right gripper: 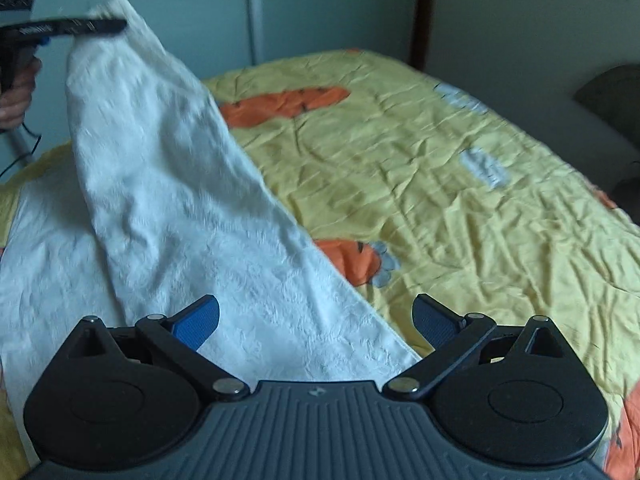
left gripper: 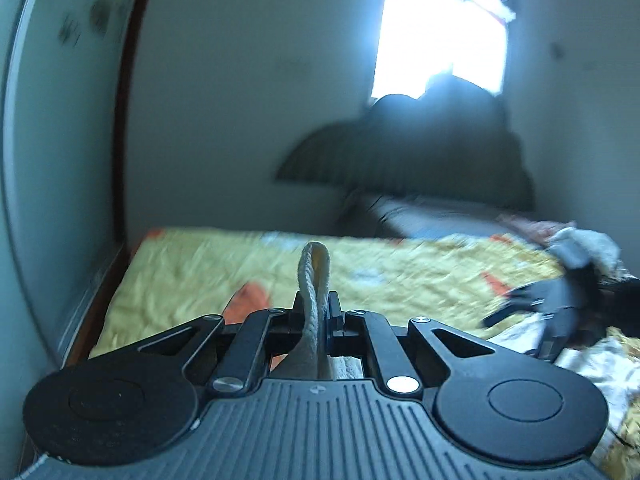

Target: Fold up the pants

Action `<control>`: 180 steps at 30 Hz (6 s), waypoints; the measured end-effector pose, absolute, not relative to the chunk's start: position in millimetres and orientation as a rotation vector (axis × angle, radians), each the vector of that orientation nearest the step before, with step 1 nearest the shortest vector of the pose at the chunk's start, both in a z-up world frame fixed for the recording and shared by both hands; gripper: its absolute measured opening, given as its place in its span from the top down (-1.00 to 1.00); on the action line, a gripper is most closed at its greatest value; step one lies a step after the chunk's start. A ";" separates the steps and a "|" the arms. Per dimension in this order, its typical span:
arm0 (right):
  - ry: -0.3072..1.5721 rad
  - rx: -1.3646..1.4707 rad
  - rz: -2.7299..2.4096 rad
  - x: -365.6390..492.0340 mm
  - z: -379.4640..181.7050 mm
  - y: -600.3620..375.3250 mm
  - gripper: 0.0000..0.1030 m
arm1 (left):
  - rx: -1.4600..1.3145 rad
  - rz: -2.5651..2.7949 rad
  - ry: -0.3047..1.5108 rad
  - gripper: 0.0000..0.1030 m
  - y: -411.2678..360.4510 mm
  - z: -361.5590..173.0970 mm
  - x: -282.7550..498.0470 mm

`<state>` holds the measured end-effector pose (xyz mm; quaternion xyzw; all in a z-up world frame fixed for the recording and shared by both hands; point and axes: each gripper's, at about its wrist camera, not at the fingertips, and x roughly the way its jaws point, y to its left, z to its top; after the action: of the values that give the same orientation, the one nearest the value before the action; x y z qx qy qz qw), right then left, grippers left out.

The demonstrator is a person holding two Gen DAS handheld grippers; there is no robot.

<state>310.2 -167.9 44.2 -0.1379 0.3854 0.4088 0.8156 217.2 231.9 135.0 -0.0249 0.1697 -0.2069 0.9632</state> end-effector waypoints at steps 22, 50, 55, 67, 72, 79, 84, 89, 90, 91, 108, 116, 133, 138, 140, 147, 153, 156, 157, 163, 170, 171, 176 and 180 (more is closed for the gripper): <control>0.983 -0.222 0.974 347.0 38.3 -166.0 0.91 | -0.134 -0.411 0.235 0.83 251.9 120.0 160.7; 0.773 -0.084 0.937 165.9 78.5 -195.2 0.91 | -0.932 -0.027 0.482 -0.84 301.4 66.2 -20.6; 0.770 -0.089 0.942 163.0 82.3 -195.1 0.91 | -1.052 -0.008 0.531 -0.80 290.3 54.6 -13.1; 0.705 -0.146 0.901 121.6 93.7 -194.9 0.91 | -0.792 -0.012 0.589 0.88 278.3 83.0 52.0; 0.699 -0.147 0.911 77.1 89.9 -193.7 0.91 | -0.686 -0.017 0.590 0.88 283.7 91.3 45.1; 0.802 -0.216 0.903 57.9 40.0 -158.1 0.90 | -0.675 0.103 0.782 0.53 294.0 32.8 42.0; 0.782 -0.147 0.906 61.2 44.8 -165.4 0.90 | -0.699 0.124 0.783 0.27 282.9 46.3 11.5; 0.775 -0.147 0.915 62.5 45.6 -167.2 0.90 | -0.767 -0.030 0.762 0.06 220.4 59.3 -15.8; 0.777 -0.151 0.915 62.2 44.4 -166.3 0.90 | -0.805 -0.097 0.766 0.06 203.5 59.4 -17.5; 0.779 -0.148 0.914 64.1 43.8 -164.6 0.90 | -0.852 -0.164 0.771 0.05 187.1 57.9 -15.3; 0.763 -0.115 0.889 59.6 46.8 -168.6 0.90 | -1.149 -0.234 1.037 -0.03 88.3 0.1 55.4; 0.836 -0.046 0.855 61.4 34.4 -174.1 0.76 | -1.020 -0.140 1.078 0.71 76.9 -15.5 57.2; 0.883 0.142 -0.135 238.8 22.7 -350.8 -0.59 | -1.065 -0.193 1.048 0.73 83.2 -31.8 48.0; 1.052 -0.013 -0.133 262.7 -1.1 -341.0 -0.57 | -1.086 -0.202 1.040 0.73 85.0 -35.8 47.6; 1.060 0.012 -0.135 265.8 -0.7 -347.7 -0.57 | -1.085 -0.209 1.043 0.73 85.2 -36.1 48.6; 1.106 0.139 -0.153 272.7 2.0 -379.0 -0.26 | -1.103 -0.229 1.043 0.72 88.9 -41.1 49.6; 1.103 0.233 -0.136 278.1 6.6 -389.2 0.64 | -1.101 -0.239 1.037 0.72 88.5 -42.9 50.0; 1.056 0.315 -0.119 267.6 13.8 -403.4 0.82 | -1.100 -0.246 1.029 0.71 88.9 -44.4 49.5; 1.021 0.344 -0.110 261.1 19.1 -408.8 0.84 | -1.098 -0.247 1.025 0.71 88.8 -45.0 49.1; 0.793 0.516 -0.038 190.2 67.5 -447.2 0.86 | -1.088 -0.252 1.022 0.70 88.0 -45.0 49.6; 0.566 0.813 -0.039 44.1 70.3 -516.6 0.85 | -1.099 -0.270 1.038 0.70 91.3 -47.4 54.3; 0.555 0.871 -0.050 24.6 58.9 -526.9 0.85 | -1.094 -0.274 1.041 0.70 91.3 -47.3 55.4; 0.620 1.025 -0.133 -12.8 -8.4 -544.9 0.83 | -1.065 -0.276 1.047 0.70 88.7 -44.8 59.4; 0.504 1.259 -0.140 -28.2 -44.9 -557.0 0.78 | -1.050 -0.261 1.055 0.70 85.1 -40.9 61.1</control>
<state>-28.2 -557.0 -44.9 0.5818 0.2327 -0.0647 0.7766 61.1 85.1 -40.9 -0.4766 0.4785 -0.1184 0.7279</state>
